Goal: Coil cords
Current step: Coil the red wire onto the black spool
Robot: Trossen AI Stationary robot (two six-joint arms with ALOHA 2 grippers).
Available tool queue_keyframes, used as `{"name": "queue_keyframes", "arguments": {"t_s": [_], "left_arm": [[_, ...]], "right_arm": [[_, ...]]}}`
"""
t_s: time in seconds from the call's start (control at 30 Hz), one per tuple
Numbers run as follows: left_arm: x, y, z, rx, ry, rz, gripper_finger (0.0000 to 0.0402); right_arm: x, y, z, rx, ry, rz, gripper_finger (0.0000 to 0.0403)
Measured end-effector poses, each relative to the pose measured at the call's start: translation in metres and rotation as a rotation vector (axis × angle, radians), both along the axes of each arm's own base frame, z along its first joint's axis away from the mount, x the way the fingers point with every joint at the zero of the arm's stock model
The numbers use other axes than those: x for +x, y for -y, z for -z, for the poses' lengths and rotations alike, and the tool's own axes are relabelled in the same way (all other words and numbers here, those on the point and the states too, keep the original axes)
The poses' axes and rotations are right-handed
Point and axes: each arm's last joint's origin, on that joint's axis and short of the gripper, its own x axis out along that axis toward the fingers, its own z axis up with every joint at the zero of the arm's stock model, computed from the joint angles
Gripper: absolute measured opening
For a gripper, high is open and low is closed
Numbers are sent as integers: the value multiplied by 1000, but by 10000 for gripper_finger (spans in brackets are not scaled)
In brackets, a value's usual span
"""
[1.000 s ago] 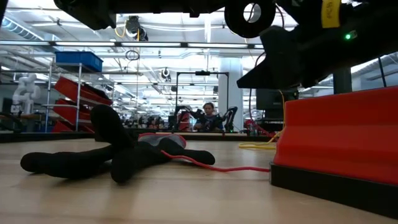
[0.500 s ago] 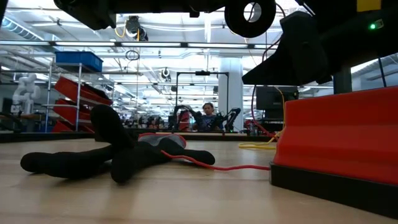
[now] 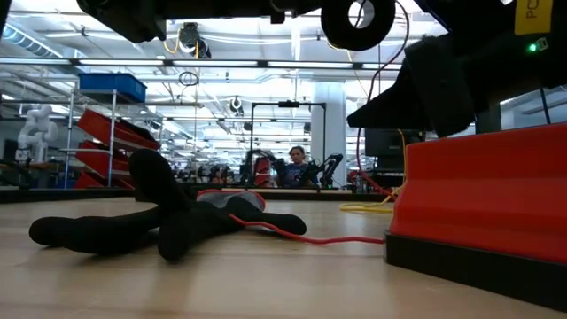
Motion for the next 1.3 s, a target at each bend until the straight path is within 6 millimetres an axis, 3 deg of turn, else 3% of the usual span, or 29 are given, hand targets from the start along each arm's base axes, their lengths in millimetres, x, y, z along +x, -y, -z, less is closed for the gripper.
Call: {"name": "queue_keyframes", "arguments": {"t_s": [0.27, 0.5, 0.87, 1.3], "left_arm": [[-1, 1, -7, -131, 75, 106, 0], [0, -10, -15, -328, 148, 202, 0], [3, -29, -16, -316, 177, 77, 0], [5, -37, -14, -313, 159, 49, 0]], "right_arm": [[-1, 1, 0, -32, -8, 17, 1], [1, 1, -2, -16, 18, 24, 1], [27, 21, -17, 68, 122, 18, 0], [35, 28, -23, 53, 141, 2, 0]]}}
